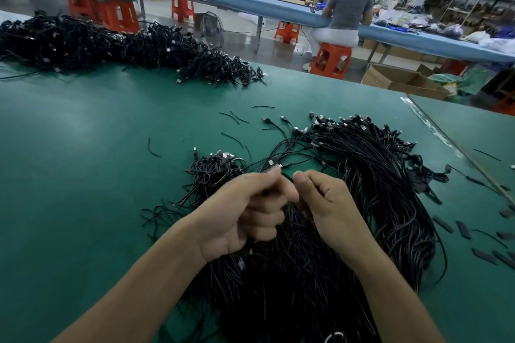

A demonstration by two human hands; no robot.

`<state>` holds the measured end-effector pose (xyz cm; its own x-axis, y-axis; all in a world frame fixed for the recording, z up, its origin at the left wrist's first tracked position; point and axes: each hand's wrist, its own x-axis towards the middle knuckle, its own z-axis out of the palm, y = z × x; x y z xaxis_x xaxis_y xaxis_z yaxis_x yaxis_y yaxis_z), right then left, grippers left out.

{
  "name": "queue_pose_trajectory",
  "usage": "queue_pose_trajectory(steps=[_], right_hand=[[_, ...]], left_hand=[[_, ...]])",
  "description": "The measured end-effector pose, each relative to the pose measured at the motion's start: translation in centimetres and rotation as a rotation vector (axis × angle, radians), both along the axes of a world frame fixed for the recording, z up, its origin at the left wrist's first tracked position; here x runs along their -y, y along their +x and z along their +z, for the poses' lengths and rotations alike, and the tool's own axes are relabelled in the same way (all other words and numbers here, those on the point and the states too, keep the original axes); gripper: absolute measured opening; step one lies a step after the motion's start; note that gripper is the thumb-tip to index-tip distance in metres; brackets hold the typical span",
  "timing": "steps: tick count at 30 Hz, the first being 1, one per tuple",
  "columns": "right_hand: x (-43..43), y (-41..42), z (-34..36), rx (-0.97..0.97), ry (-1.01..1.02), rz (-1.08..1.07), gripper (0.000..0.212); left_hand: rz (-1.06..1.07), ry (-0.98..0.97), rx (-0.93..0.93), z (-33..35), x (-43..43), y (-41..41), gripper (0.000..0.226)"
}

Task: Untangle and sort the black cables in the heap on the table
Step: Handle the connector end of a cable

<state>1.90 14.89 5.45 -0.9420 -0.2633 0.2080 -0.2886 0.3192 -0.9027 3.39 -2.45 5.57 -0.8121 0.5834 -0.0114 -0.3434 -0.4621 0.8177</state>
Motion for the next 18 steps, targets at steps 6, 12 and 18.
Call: queue_pose_trajectory(steps=[6, 12, 18], right_hand=[[0.4, 1.9, 0.0, 0.087, 0.375, 0.231, 0.034], [0.3, 3.0, 2.0, -0.078, 0.421, 0.191, 0.024], [-0.8, 1.6, 2.9, -0.169, 0.145, 0.016, 0.022]], left_hand=[[0.436, 0.309, 0.065, 0.1, -0.1, -1.5, 0.042], [0.607, -0.55, -0.421, -1.8, -0.6, -1.2, 0.037], [0.111, -0.496, -0.207, -1.0, -1.1, 1.4, 0.064]])
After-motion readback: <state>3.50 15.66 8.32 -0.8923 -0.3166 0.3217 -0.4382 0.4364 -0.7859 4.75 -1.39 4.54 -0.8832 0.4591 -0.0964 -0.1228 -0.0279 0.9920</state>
